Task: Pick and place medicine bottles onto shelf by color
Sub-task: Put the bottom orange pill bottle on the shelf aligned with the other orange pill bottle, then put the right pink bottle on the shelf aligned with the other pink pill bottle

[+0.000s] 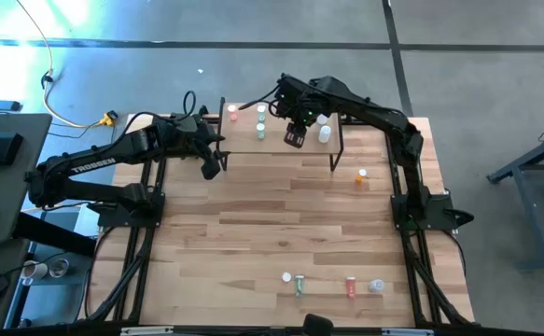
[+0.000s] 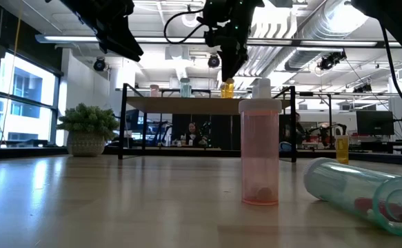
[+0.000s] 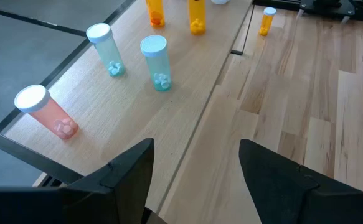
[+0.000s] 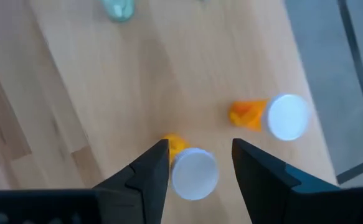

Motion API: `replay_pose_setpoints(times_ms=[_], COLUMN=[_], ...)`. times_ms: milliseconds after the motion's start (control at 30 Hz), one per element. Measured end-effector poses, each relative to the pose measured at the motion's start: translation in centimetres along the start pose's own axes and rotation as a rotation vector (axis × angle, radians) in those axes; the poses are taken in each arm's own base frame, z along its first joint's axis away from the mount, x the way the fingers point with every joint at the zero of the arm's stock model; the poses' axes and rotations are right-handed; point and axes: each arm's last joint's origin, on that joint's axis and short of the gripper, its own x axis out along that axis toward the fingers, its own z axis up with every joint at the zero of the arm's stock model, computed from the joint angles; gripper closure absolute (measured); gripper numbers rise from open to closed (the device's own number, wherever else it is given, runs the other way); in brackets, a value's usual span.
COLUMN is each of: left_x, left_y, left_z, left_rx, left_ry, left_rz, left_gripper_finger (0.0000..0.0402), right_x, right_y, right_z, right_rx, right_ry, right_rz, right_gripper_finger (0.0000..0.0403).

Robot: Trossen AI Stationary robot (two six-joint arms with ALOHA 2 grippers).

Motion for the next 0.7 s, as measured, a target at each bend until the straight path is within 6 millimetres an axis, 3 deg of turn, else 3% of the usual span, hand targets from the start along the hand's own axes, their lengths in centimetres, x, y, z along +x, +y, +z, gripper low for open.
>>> replay_pose_setpoints(times_ms=[400,700], left_x=[0.0,0.0], left_y=[0.0,0.0], left_z=[0.0,0.1], left_rx=[0.035,0.052], left_ry=[0.0,-0.009], left_rz=[0.0,0.0], left_gripper_finger=[0.0174,0.0174], right_x=[-3.3,-5.6], right_y=[-0.6,-0.4], right_z=[0.8,-0.1], right_rx=[0.01,0.019], right_ry=[-0.105,-0.082], right_rz=[-0.02,-0.01], right_gripper_finger=[0.0238,0.0238])
